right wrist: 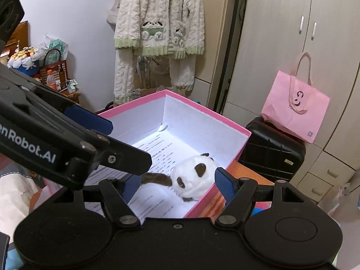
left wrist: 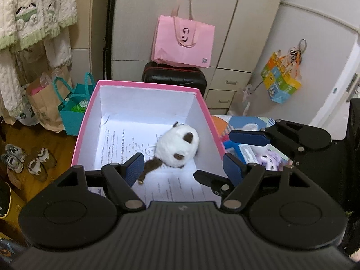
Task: Organize soft objects
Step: 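Lower the plush into the pink shoebox and open the left gripper, then move the left gripper back to the table and grasp the blue wipes pack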
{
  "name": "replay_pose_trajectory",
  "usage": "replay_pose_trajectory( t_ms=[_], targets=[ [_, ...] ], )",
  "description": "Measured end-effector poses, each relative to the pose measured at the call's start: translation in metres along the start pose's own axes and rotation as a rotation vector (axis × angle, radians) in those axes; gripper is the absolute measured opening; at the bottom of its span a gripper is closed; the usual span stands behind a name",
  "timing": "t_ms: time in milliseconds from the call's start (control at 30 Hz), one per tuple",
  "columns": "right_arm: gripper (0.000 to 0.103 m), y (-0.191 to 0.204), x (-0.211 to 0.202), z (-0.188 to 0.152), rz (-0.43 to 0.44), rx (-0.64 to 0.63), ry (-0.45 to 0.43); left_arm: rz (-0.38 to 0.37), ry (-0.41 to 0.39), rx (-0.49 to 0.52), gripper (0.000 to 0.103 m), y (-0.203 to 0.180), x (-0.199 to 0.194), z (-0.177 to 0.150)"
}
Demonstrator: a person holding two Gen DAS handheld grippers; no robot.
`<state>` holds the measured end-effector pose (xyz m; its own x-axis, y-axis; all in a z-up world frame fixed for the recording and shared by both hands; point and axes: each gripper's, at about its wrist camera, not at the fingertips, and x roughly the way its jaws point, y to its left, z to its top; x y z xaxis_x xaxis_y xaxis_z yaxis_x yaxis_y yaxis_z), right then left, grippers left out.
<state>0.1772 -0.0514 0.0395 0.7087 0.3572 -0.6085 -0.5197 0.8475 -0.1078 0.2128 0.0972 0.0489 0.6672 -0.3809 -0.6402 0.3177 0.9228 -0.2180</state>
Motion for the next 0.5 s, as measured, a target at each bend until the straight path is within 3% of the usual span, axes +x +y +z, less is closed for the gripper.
replay_pose_trajectory(
  t_ms=[500],
  targets=[
    [0.077, 0.003, -0.093, -0.040, 0.016, -0.010, -0.095, -0.028, -0.058, 0.124, 0.078, -0.045, -0.059, -0.033]
  ],
)
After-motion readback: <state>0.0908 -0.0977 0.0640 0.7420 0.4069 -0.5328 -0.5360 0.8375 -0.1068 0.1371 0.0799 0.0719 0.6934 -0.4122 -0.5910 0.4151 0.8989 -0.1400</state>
